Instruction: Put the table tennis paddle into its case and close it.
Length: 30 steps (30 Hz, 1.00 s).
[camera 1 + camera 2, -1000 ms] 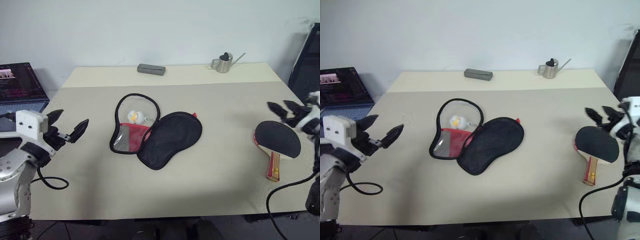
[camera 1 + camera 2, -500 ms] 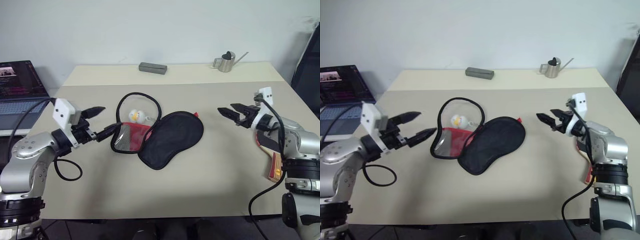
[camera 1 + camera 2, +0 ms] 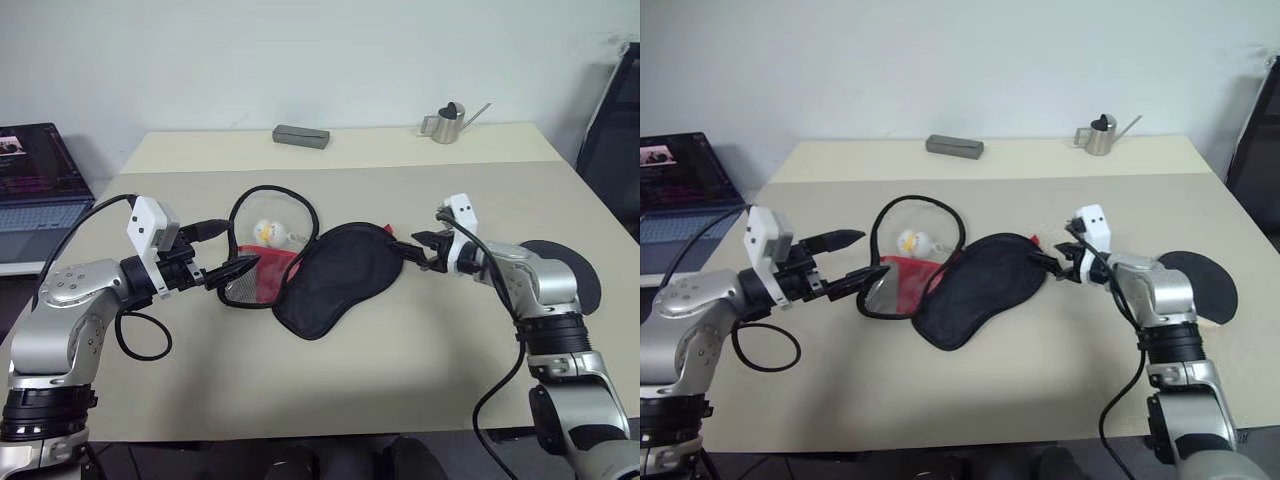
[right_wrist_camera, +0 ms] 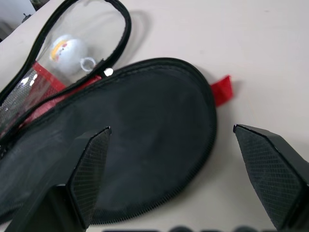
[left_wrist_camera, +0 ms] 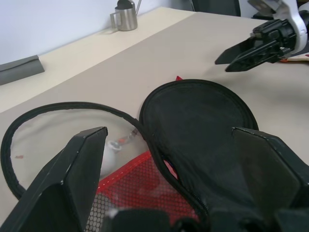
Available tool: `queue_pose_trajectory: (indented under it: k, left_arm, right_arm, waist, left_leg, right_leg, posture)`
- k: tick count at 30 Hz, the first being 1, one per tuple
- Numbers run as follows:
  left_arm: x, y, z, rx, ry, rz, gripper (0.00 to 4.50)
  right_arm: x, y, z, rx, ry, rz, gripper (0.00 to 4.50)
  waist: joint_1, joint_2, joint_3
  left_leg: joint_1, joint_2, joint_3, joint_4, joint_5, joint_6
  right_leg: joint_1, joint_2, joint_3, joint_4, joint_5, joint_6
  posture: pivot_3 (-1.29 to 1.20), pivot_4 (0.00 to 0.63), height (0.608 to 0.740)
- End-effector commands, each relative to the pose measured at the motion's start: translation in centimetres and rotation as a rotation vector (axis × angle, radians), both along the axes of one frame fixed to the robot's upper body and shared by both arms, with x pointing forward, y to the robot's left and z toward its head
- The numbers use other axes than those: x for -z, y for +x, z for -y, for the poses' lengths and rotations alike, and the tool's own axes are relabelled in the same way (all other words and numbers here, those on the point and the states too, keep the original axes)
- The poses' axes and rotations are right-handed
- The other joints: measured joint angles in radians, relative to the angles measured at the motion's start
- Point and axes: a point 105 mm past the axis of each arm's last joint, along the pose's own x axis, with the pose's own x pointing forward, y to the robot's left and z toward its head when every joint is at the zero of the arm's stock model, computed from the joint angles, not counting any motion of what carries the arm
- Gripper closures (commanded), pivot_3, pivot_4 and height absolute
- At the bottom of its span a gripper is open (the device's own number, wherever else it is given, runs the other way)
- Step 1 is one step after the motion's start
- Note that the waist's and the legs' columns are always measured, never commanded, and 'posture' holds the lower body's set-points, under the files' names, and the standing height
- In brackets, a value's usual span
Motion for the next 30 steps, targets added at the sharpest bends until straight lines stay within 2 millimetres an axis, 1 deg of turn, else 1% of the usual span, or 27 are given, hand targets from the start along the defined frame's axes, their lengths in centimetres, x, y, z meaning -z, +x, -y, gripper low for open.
queue_pose_trajectory:
  k: [1,4,7,10,17,28,29,30]
  left_arm:
    - [-0.9,-0.1,0.3,0.014,0.001,0.035,0.00]
    - [-0.8,-0.1,0.4,0.019,0.001,0.036,0.00]
    - [-0.8,-0.2,0.5,0.022,0.001,0.037,0.00]
    - [-0.8,-0.2,0.6,0.024,0.004,0.037,0.00]
    - [-0.6,-0.1,0.6,0.025,0.007,0.040,0.00]
    - [-0.6,0.0,0.6,0.015,0.005,0.046,0.00]
    - [-0.5,0.0,0.5,0.013,0.005,0.047,0.00]
    - [-0.5,0.0,0.5,0.012,0.005,0.047,0.00]
  right_arm:
    - [-0.5,0.5,-0.4,0.013,-0.021,0.025,0.05]
    - [0.4,0.8,-0.5,0.036,-0.053,0.021,0.05]
    - [1.1,1.3,0.0,0.076,-0.098,0.031,0.05]
    - [1.6,1.3,0.1,0.085,-0.109,0.020,0.05]
    - [3.3,0.2,-1.4,0.037,-0.138,-0.006,0.05]
    - [4.0,-0.9,-3.3,-0.021,-0.157,-0.003,0.05]
    - [4.1,-1.0,-3.4,-0.024,-0.163,0.002,0.41]
    - [4.1,-1.0,-3.5,-0.025,-0.166,0.004,0.65]
  waist:
    - [-0.001,0.000,0.000]
    - [-0.002,0.000,0.000]
    - [-0.004,0.000,0.000]
    - [-0.005,0.000,0.000]
    - [-0.008,0.000,0.000]
    - [-0.008,0.000,0.000]
    - [-0.008,0.000,0.000]
    - [-0.008,0.000,0.000]
  left_leg:
    - [0.000,0.000,0.000,0.000,0.000,0.000]
    - [0.000,0.000,0.000,0.000,0.000,0.000]
    - [0.000,0.000,0.000,0.000,0.000,0.000]
    - [0.000,0.000,0.000,0.000,0.000,0.000]
    - [0.000,0.000,0.000,0.000,0.000,0.000]
    - [0.002,0.000,0.000,0.002,-0.001,0.002]
    - [0.002,0.000,0.000,0.002,-0.001,0.002]
    - [0.002,0.000,0.000,0.002,-0.001,0.002]
  right_leg:
    - [0.000,0.000,0.000,0.000,0.000,0.000]
    - [0.000,0.000,0.000,0.000,0.000,0.000]
    - [0.000,0.000,0.000,0.000,0.000,0.000]
    - [0.000,0.000,0.000,0.000,0.000,0.000]
    - [-0.001,0.000,0.001,0.001,0.000,0.000]
    - [-0.001,0.000,0.001,0.008,0.000,0.000]
    - [-0.001,0.000,0.001,0.008,0.000,0.000]
    - [-0.001,0.000,0.001,0.009,0.000,0.000]
  posture:
    - [0.00,0.150,0.740]
    - [0.00,0.150,0.740]
    - [0.00,0.150,0.740]
    - [0.00,0.150,0.740]
    - [0.00,0.150,0.740]
    - [0.00,0.150,0.740]
    - [0.00,0.150,0.740]
    - [0.00,0.150,0.740]
